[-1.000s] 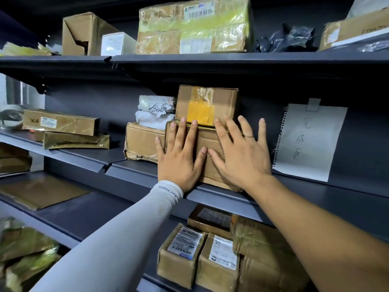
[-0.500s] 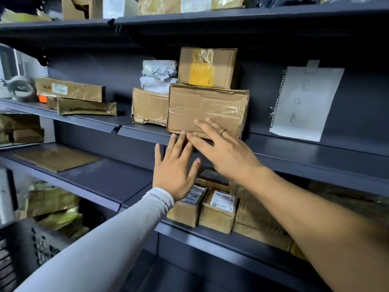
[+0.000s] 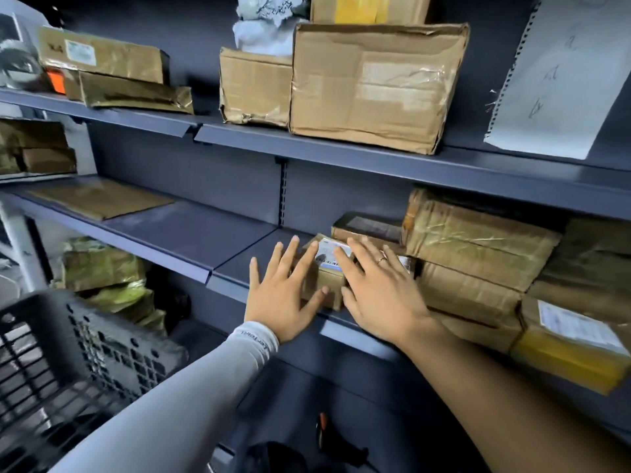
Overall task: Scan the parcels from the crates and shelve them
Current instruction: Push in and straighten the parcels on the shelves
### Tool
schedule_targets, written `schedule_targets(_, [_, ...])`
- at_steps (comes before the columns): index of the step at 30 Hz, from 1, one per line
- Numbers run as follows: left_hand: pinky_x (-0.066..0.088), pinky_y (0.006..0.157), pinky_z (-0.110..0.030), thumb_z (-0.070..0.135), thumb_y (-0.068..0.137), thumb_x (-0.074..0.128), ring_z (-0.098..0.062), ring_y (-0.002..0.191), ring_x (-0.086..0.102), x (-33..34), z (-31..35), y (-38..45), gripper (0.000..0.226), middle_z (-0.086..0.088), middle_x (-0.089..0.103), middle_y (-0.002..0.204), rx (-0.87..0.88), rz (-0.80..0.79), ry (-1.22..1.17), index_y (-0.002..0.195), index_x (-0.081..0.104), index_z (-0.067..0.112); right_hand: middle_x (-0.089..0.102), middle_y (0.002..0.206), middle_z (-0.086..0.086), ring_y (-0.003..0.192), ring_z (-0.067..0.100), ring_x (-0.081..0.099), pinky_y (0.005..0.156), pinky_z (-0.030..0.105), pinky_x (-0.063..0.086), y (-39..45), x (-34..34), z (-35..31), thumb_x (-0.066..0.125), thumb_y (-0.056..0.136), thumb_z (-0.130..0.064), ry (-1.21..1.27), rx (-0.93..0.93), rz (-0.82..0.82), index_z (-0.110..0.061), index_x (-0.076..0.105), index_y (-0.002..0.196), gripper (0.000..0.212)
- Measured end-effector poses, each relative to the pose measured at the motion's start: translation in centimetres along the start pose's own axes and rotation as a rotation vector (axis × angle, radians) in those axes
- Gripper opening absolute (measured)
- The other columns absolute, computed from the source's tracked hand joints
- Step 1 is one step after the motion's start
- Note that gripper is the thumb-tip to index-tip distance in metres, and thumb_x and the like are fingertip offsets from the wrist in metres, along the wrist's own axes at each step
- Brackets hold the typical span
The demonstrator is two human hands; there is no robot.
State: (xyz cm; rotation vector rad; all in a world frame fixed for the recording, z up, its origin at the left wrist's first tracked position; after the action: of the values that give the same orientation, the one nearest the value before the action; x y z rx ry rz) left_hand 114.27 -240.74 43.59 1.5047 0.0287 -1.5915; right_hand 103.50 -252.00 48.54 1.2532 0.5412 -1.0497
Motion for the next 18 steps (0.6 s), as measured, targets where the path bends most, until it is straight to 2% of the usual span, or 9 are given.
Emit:
schedule_targets(5, [-0.002, 0.124, -0.064, 0.089, 0.085, 0.041, -0.024, 0.161, -0.004, 1.1, -3.1, 2.2, 0.096, 0.005, -0.007, 0.175, 0.066, -0.150, 0.041, 0.154, -0.019, 0.059, 0.014, 0.173, 0.013, 0.160, 0.033, 0.010, 0.129, 0.052, 0.006, 0.7, 3.6, 0.6, 0.044, 0.104, -0.056, 0.049, 0.118, -0.146, -0.024, 0.014, 0.166, 0.076])
schedule_targets(8, [-0.004, 0.124, -0.065, 0.088, 0.083, 0.047, -0.024, 0.161, -0.001, 1.5, -3.9, 3.6, 0.100, 0.003, 0.002, 0.175, 0.094, -0.218, 0.084, 0.156, -0.013, 0.058, 0.013, 0.172, 0.014, 0.160, 0.037, 0.004, 0.128, 0.056, 0.000, 1.6, 4.7, 0.8, 0.035, 0.102, -0.067, 0.024, 0.157, -0.221, -0.029, 0.001, 0.166, 0.082])
schedule_targets(10, [-0.005, 0.124, -0.064, 0.084, 0.086, 0.050, -0.022, 0.161, 0.003, 1.8, -3.7, 4.3, 0.096, 0.004, 0.015, 0.173, 0.137, -0.257, 0.086, 0.160, -0.002, 0.054, 0.018, 0.171, 0.013, 0.160, 0.038, 0.006, 0.127, 0.059, -0.004, 2.2, 5.3, 0.8, 0.034, 0.101, -0.071, 0.024, 0.178, -0.260, -0.033, 0.001, 0.166, 0.082])
schedule_targets(13, [-0.004, 0.126, -0.061, 0.070, 0.094, 0.054, -0.019, 0.160, 0.009, 2.1, -3.5, 4.5, 0.082, 0.008, 0.029, 0.169, 0.143, -0.233, 0.027, 0.162, 0.015, 0.045, 0.024, 0.170, 0.007, 0.160, 0.034, 0.010, 0.125, 0.062, -0.006, 2.6, 5.9, 0.7, 0.035, 0.101, -0.069, 0.060, 0.218, -0.263, -0.039, 0.010, 0.164, 0.074])
schedule_targets(18, [-0.004, 0.126, -0.060, 0.064, 0.098, 0.053, -0.018, 0.160, 0.011, 1.9, -3.6, 3.8, 0.073, 0.007, 0.032, 0.168, 0.100, -0.168, -0.038, 0.161, 0.022, 0.042, 0.025, 0.171, 0.003, 0.159, 0.031, 0.013, 0.123, 0.064, -0.009, 2.5, 5.8, 0.4, 0.034, 0.102, -0.069, 0.047, 0.221, -0.243, -0.043, 0.012, 0.162, 0.069])
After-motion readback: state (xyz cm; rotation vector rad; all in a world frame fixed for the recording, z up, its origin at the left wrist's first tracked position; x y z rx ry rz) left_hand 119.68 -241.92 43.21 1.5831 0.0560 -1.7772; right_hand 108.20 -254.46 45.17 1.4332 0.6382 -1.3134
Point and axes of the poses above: each hand's wrist, its own y-axis towards the middle knuckle, its own x-axis out of the palm, z = x × y, the point moved 8 cm from there along y, towards the middle knuckle
